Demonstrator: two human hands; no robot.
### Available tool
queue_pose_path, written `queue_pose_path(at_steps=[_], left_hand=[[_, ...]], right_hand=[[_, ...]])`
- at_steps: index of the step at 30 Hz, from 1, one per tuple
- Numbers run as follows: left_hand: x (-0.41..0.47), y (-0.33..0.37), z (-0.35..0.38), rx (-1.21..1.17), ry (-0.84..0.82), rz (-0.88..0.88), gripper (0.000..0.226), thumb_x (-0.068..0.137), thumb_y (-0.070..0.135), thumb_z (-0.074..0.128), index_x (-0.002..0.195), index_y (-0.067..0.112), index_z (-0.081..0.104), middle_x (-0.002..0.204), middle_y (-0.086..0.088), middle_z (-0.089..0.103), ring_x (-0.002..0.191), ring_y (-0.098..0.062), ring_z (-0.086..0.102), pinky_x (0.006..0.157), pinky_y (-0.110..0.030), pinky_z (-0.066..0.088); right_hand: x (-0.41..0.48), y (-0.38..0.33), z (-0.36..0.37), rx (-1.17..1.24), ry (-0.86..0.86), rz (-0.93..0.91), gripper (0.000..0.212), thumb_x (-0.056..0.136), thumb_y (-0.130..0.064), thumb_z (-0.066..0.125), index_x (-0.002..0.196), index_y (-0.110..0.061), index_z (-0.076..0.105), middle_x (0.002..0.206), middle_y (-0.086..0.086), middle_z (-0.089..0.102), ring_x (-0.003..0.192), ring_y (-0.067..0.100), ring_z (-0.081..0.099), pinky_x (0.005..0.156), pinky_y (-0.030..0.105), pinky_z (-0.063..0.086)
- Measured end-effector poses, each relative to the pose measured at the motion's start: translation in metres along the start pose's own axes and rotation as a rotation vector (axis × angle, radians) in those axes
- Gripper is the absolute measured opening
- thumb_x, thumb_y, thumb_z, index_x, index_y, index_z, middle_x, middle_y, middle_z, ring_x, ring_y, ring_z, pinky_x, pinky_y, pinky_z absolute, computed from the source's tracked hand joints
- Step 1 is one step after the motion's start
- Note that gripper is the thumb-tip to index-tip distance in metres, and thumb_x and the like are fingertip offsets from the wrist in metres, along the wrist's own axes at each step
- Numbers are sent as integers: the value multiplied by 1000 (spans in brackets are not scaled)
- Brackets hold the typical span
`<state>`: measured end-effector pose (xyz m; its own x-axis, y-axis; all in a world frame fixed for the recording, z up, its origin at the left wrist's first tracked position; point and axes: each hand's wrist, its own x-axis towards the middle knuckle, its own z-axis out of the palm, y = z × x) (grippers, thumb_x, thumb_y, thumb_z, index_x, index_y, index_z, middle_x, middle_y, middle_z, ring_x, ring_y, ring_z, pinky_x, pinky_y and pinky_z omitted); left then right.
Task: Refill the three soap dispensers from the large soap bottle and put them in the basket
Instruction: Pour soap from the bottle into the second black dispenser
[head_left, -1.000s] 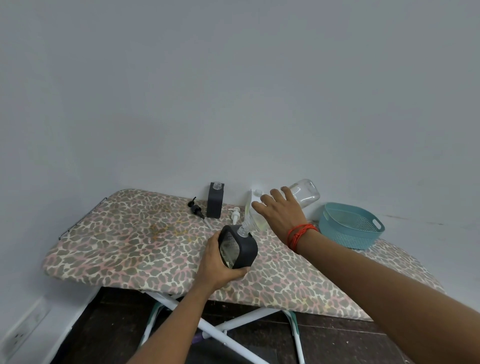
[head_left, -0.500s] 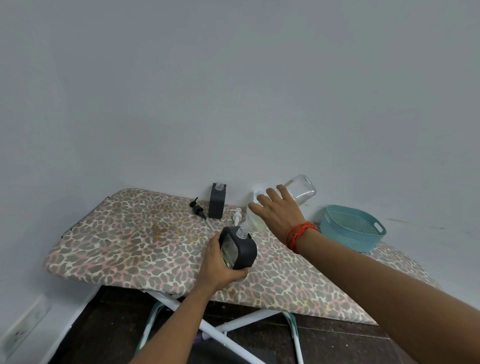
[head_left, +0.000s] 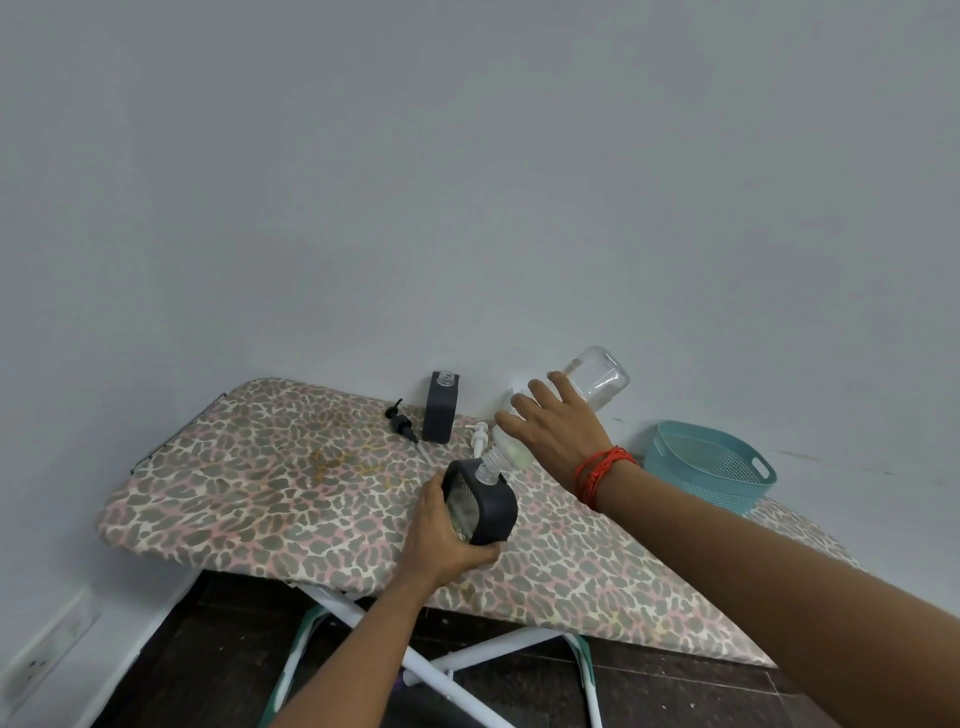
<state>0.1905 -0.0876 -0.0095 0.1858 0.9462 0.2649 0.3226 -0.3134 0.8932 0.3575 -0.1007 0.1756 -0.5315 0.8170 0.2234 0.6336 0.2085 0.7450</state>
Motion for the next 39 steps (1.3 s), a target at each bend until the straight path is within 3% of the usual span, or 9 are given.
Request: queue_pose_path(at_steps=[12, 18, 22, 27, 39], left_hand=[[1, -4, 0, -18, 4, -41, 128, 41, 54, 94, 148, 26, 31, 141, 8, 44, 130, -14, 46, 110, -42, 45], [1, -4, 0, -19, 4, -41, 128, 41, 57, 93, 149, 24, 32, 141, 7, 45, 130, -14, 47, 109, -40, 45], [1, -3, 0, -9, 4, -36, 128, 42, 59, 92, 149, 22, 32, 142, 6, 44, 131, -14, 46, 110, -40, 44], [1, -2, 0, -5, 1, -42, 129, 41, 59, 91, 149, 23, 30, 143, 5, 44, 132, -15, 45, 111, -40, 43], [2, -3, 0, -22, 4, -46, 127, 41, 56, 93, 148, 25, 31, 141, 7, 45, 130, -14, 46, 110, -39, 44]], right_hand=[[6, 1, 0, -80, 127, -100, 30, 87, -5, 57, 114, -17, 56, 104, 8, 64, 105, 35, 56, 106, 54, 35], [5, 1, -1, -123, 186, -122, 37, 89, -1, 33, 113, -17, 57, 104, 7, 63, 106, 35, 55, 107, 54, 35], [5, 1, 1, -126, 217, -124, 36, 89, -2, 36, 115, -17, 57, 106, 8, 63, 108, 36, 55, 107, 54, 36], [5, 3, 0, -99, 236, -133, 32, 86, -5, 57, 116, -17, 57, 108, 8, 64, 109, 35, 56, 107, 54, 37], [6, 10, -10, -98, 234, -116, 36, 82, -7, 67, 116, -17, 57, 109, 9, 64, 109, 36, 56, 104, 54, 39]])
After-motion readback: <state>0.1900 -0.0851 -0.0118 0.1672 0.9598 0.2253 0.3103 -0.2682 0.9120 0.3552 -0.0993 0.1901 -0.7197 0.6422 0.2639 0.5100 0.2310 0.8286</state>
